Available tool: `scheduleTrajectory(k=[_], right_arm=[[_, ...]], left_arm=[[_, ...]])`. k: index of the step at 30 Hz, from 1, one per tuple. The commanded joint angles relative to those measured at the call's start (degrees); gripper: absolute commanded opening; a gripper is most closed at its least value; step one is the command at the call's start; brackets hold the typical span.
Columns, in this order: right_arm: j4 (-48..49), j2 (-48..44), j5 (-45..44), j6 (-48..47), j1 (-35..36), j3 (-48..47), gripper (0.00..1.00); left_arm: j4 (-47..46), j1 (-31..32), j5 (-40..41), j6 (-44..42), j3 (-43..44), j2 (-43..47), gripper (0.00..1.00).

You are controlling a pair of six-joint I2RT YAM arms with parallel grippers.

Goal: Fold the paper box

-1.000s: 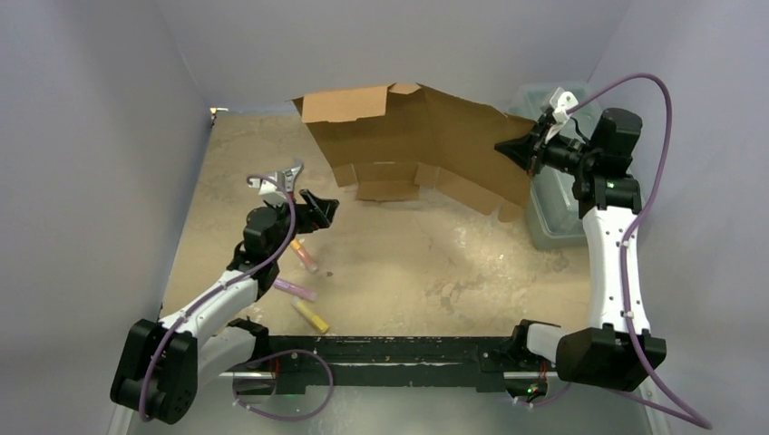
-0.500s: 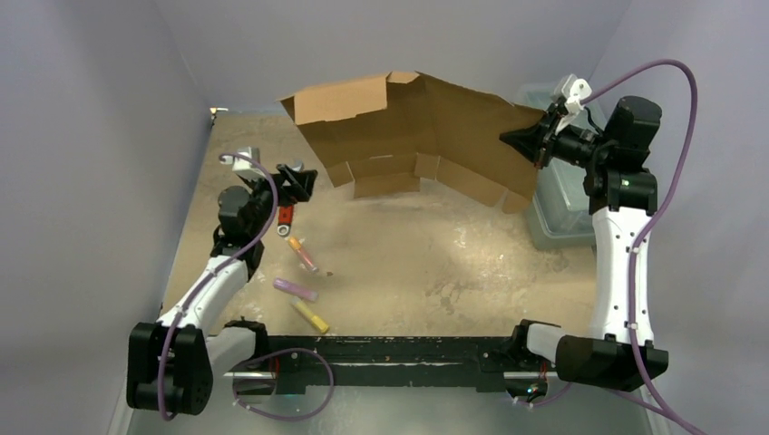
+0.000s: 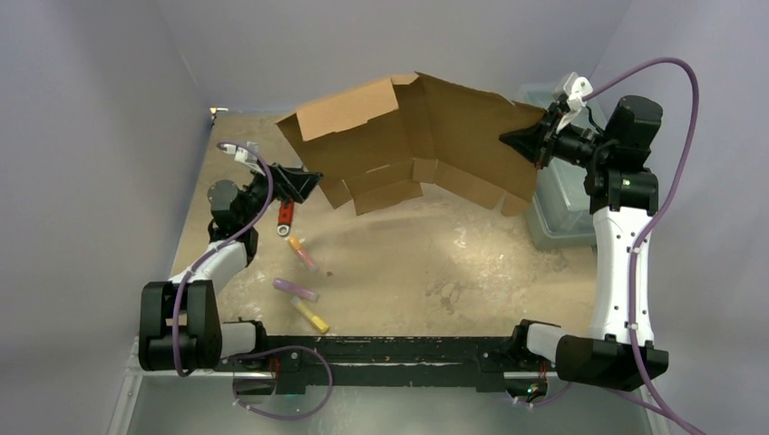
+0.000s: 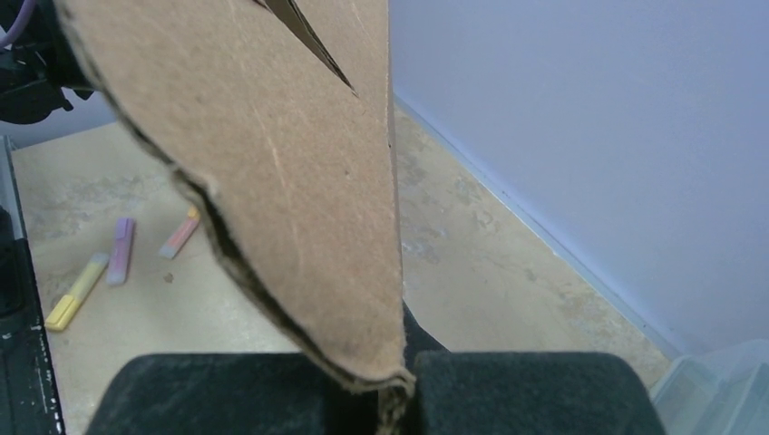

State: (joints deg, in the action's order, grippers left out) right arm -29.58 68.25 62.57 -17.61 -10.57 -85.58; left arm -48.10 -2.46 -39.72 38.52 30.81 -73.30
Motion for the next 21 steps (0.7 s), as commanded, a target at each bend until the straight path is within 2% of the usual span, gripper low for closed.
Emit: scheduleTrajectory(k=[1,6,10,18,20,21], right_arm=[[1.8,0.2,1.9,2.3,-0.2,-0.8,0.00],[4.3,0.3,3.1,5.0,-0.2,1.5,0.00],[6.7,0.2,3.2,7.4,-0.2,4.1,0.00],[8.1,0.6,0.4,6.8,-0.2,9.4,0.00],[6.1,0.8,-0.1,4.8,-0.2,9.2,0.00],[5.3,0.8,-0.2,4.0,-0.2,9.1,0.00]], left_arm=[[-3.9,-0.2,-4.4,2.5,2.2,-0.7,0.83],[-6.7,0.0,-4.6,8.5,2.1,-3.2,0.61],[-11.3,1.3,-4.0,13.9,0.7,-5.0,0.47],[-11.2,4.2,-2.8,14.5,-0.9,-5.8,0.39],[-7.1,3.6,-1.8,11.9,-0.7,-3.9,0.40],[-3.6,3.3,-0.6,9.5,-0.4,-2.5,0.48]])
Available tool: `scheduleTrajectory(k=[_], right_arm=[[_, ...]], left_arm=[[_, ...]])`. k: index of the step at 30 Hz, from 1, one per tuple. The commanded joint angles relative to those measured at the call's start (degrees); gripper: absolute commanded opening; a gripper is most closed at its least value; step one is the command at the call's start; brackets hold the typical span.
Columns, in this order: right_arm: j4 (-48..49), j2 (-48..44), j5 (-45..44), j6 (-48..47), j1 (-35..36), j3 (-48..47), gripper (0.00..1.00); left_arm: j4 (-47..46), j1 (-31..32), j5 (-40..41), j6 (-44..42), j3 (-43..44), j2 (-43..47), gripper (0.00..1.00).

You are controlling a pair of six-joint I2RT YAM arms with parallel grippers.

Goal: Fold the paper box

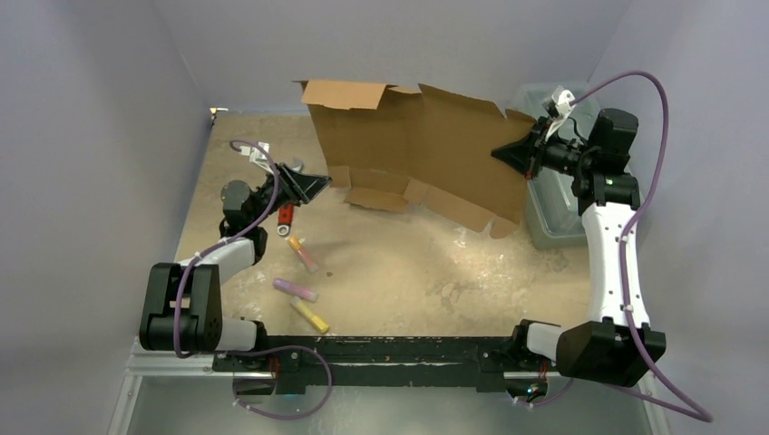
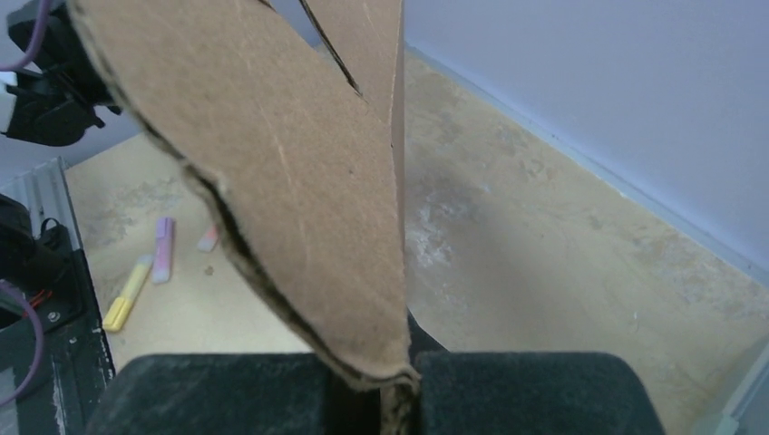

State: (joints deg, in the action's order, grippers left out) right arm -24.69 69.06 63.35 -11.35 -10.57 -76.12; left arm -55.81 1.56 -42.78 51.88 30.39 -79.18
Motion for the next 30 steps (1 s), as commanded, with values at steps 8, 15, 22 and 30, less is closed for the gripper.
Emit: scheduleTrajectory(k=[8,15,22,30], right_arm=[[-1.7,-1.2,-0.1,-3.6,-0.2,-0.8,0.00],[-5.0,-2.1,0.8,-5.4,-0.2,-2.4,0.00],[-8.8,-4.1,-0.9,-8.2,-0.2,-5.1,0.00],[-16.6,-5.4,-0.6,-15.0,-0.2,-10.0,0.00]], left_arm=[[12.1,-6.3,7.3,-11.7,4.4,4.2,0.96],[-8.5,-6.9,-1.4,-5.7,11.5,-11.2,0.97],[-16.3,-6.2,-2.4,-6.0,14.6,-15.2,0.98],[-28.4,-5.2,-2.5,-4.8,11.1,-15.2,0.99]])
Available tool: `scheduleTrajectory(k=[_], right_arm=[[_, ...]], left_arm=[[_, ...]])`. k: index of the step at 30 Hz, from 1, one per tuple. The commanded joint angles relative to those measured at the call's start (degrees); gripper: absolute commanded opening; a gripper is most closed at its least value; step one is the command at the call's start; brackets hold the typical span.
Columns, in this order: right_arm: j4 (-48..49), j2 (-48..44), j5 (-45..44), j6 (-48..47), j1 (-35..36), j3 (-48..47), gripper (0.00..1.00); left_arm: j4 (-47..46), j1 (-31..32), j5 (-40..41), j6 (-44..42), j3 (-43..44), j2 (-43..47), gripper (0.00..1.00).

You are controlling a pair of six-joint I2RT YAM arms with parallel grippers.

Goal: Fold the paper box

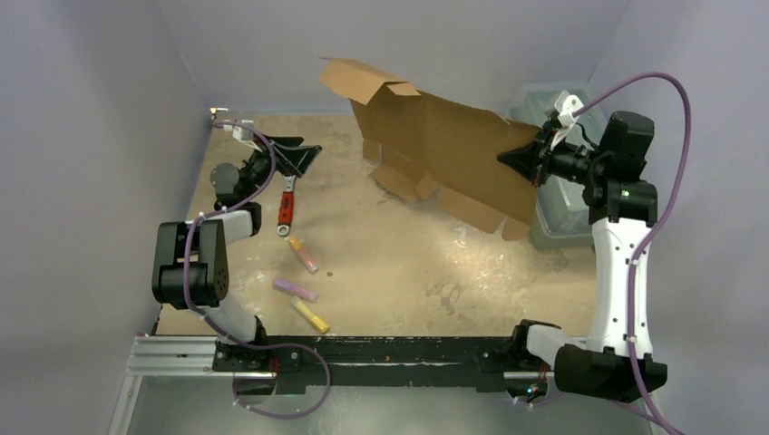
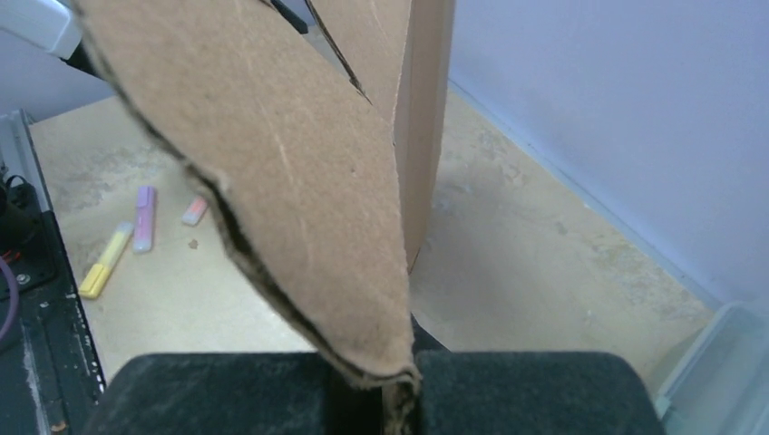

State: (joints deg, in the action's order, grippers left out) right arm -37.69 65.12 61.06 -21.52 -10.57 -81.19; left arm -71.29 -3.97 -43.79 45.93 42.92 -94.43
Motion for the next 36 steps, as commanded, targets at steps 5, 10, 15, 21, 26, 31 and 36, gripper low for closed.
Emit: scheduleTrajectory(k=[5,10,15,21,26,31,36], right_arm=[[-6.3,-1.6,3.4,-5.7,-0.2,-8.9,0.00],[-6.1,-1.7,4.4,-3.5,-0.2,-10.2,0.00],[-5.4,-1.8,4.8,-2.2,-0.2,-10.0,0.00],[-2.3,-1.3,3.5,0.7,-0.2,-9.1,0.00],[1.6,-0.2,0.4,4.2,-0.2,-6.2,0.00],[4.3,1.1,0.9,6.0,0.1,-2.7,0.00],[7.7,1.4,0.4,8.7,0.9,1.6,0.00]], left_arm=[[-28.3,0.2,-3.7,6.4,-3.1,-2.8,0.99],[-30.7,-0.4,-4.9,7.3,-1.7,-4.3,0.99],[-30.6,-0.4,-5.2,5.9,-2.4,-2.4,0.98],[-30.6,-0.2,-6.4,10.8,-2.3,-1.0,0.78],[-30.6,0.1,-3.8,14.4,-7.0,2.9,0.53],[-28.2,2.6,-1.2,15.2,-9.4,4.3,0.39],[-18.7,7.6,1.7,10.4,-9.4,4.3,0.27]])
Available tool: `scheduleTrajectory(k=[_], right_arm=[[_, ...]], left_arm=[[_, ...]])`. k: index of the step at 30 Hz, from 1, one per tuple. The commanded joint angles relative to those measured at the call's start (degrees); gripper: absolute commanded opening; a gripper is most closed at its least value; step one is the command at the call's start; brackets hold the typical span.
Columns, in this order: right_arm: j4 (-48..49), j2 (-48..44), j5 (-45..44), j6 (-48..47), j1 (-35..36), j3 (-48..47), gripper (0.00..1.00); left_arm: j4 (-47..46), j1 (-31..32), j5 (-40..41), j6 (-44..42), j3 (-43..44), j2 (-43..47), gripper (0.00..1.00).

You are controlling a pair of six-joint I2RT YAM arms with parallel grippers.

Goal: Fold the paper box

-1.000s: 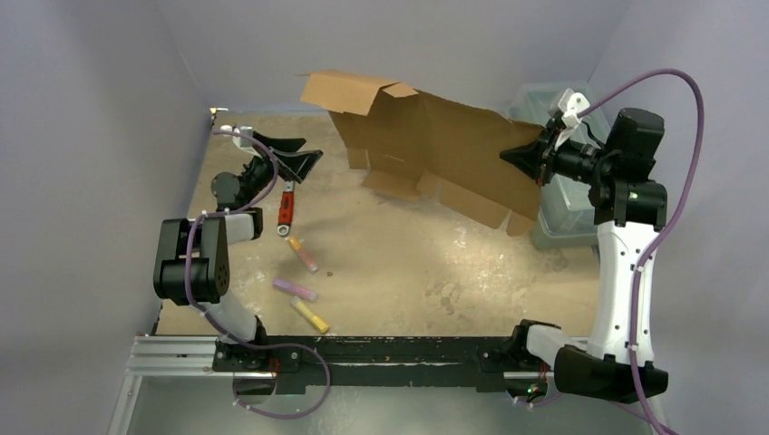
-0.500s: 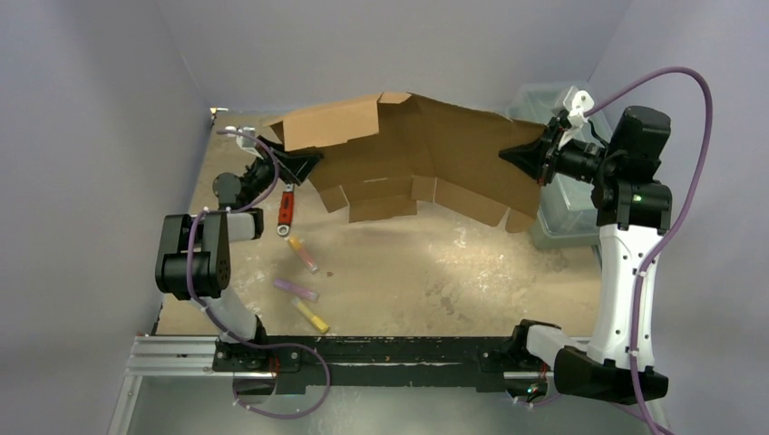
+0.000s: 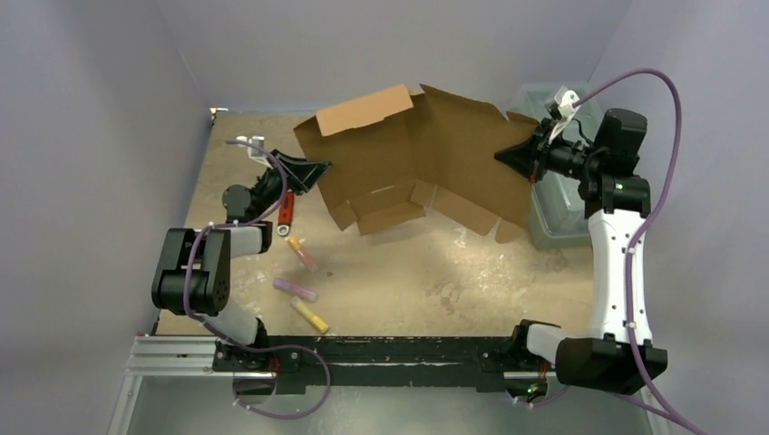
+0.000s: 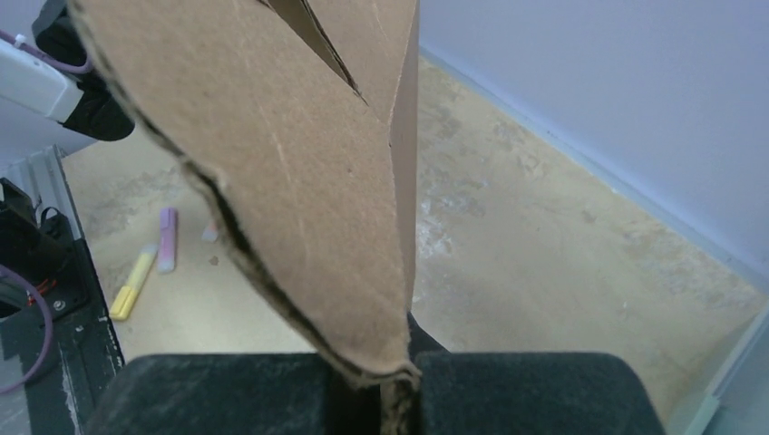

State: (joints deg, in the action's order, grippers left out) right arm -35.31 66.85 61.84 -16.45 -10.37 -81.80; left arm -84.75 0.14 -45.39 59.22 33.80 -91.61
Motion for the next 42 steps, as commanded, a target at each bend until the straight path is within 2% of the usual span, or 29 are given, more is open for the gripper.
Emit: scheduleTrajectory(k=[1,6,11,19,23,28,33,38,42], right_arm=[[5.8,-0.2,-0.7,4.1,0.8,2.9,0.00],[8.9,0.6,-2.1,7.5,1.2,6.9,0.00],[12.1,2.9,-1.7,10.2,2.5,10.4,0.00],[17.5,5.5,-1.0,13.9,2.7,14.7,0.00],[20.1,7.4,-3.2,15.5,2.7,16.6,0.00],[21.5,11.5,-7.1,15.3,2.8,17.4,0.00],[21.8,14.2,-9.6,14.5,2.8,17.5,0.00],[22.1,15.0,-10.6,12.9,2.8,18.0,0.00],[20.9,15.2,-12.1,11.1,2.8,17.7,0.00]], left_arm=[[-2.8,4.2,4.2,-3.7,-0.2,1.5,0.23],[15.6,7.3,11.4,-7.4,0.4,4.6,0.00],[30.0,10.7,16.3,-9.7,1.5,5.8,0.00],[44.5,12.5,23.0,-14.1,2.7,6.3,0.00],[52.8,12.8,24.9,-16.4,6.3,4.9,0.00],[55.0,13.3,25.0,-17.7,8.3,2.7,0.00],[53.5,13.5,24.7,-16.8,7.7,1.3,0.09],[48.4,13.1,23.8,-12.1,6.8,-0.3,0.29],[45.6,11.7,22.7,-10.6,7.1,0.2,0.37]])
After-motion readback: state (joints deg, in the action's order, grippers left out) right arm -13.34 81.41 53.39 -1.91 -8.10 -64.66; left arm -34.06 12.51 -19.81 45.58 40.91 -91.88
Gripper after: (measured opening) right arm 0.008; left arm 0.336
